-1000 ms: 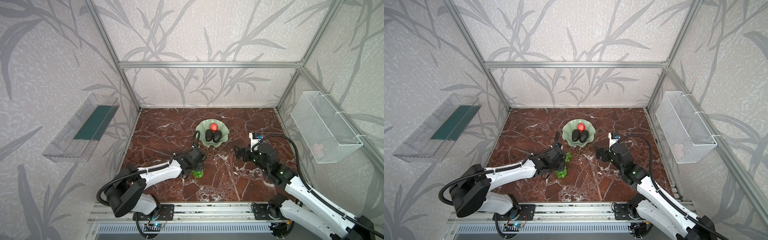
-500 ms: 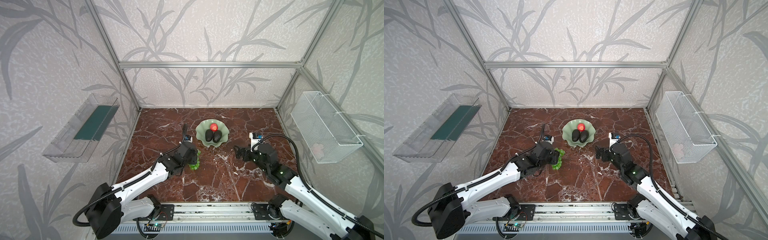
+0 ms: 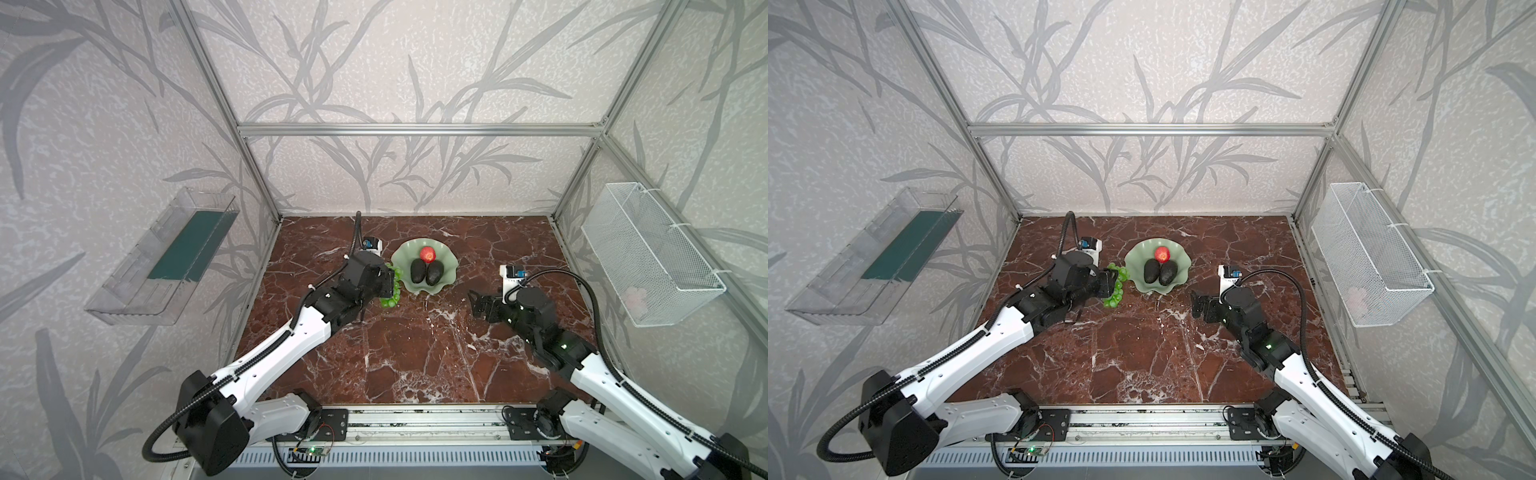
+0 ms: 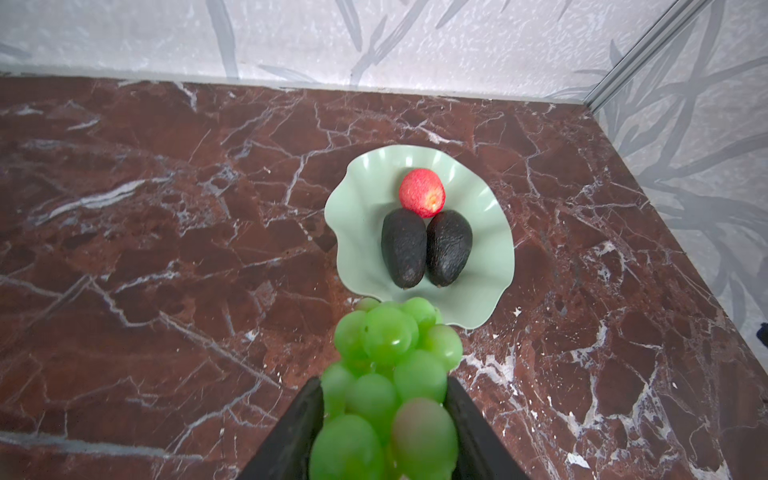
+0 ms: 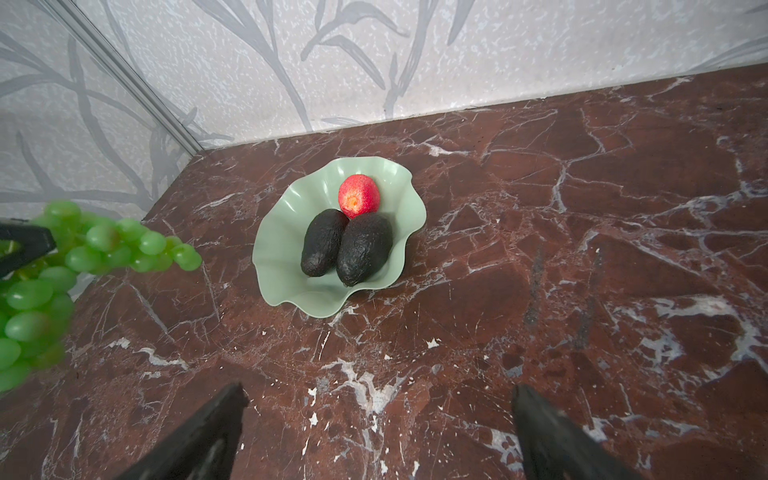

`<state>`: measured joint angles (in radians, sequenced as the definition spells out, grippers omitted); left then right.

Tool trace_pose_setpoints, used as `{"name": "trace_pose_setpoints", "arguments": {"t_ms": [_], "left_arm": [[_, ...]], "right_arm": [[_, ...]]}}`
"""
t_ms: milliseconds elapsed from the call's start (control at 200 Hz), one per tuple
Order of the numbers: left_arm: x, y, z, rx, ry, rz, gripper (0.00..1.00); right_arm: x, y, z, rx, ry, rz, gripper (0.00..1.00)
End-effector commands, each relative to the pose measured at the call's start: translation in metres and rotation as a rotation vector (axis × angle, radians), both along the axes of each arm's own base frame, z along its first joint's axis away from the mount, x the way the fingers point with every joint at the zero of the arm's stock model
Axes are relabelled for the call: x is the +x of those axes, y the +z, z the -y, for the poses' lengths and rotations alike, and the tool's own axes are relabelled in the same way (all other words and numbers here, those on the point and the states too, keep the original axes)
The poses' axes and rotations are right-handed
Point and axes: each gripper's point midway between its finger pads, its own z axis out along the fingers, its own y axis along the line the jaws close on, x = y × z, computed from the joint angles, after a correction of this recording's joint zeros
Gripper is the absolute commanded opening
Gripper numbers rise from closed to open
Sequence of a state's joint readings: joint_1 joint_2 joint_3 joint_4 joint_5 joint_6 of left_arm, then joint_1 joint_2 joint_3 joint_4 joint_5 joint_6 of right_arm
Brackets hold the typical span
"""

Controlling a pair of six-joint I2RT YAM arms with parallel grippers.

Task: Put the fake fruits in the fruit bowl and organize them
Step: 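Lift the grapes with the left gripper and carry them over the bowl, then lower the grapes into the bowl beside the apple and open the left gripper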

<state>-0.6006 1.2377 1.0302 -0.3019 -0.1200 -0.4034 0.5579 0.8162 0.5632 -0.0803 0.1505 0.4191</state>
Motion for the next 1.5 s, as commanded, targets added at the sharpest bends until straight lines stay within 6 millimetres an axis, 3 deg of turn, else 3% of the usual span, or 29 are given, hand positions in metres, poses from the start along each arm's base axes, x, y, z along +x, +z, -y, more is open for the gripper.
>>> {"name": "trace_pose_setpoints", "arguments": {"t_ms": [0,165,365,930,1065,1260,1384,1419,1494], "left_arm": [[0.023,0.015,0.009,0.003,-0.033,0.055,0.47],[0.055,0.019,0.022,-0.025,-0.039,0.093,0.48],[0.092,0.01,0.037,-0.028,-0.032,0.129,0.48],[0.174,-0.07,0.061,0.015,0.041,0.212,0.49],[0.175,-0.086,0.064,0.026,0.042,0.166,0.55],[0.166,-0.096,0.062,0.029,0.033,0.104,0.81],[0.16,-0.084,0.065,-0.008,0.016,0.114,0.88],[0.158,-0.078,0.066,-0.019,0.008,0.12,0.99],[0.156,-0.063,0.063,-0.036,0.009,0.147,0.99]], "right_arm": [[-0.001,0.004,0.006,-0.004,-0.021,0.019,0.99],[-0.005,0.009,0.01,-0.004,-0.026,0.028,0.99],[-0.011,0.014,0.014,-0.007,-0.022,0.034,0.99],[-0.021,0.031,0.014,0.0,0.014,0.056,0.99],[-0.023,0.03,0.017,0.0,0.003,0.055,0.99],[-0.022,0.024,0.017,0.003,0.0,0.045,0.99],[-0.02,0.025,0.014,-0.001,0.008,0.043,0.99],[-0.02,0.025,0.014,-0.005,0.01,0.045,0.99],[-0.019,0.027,0.014,-0.016,0.012,0.05,0.99]]}}
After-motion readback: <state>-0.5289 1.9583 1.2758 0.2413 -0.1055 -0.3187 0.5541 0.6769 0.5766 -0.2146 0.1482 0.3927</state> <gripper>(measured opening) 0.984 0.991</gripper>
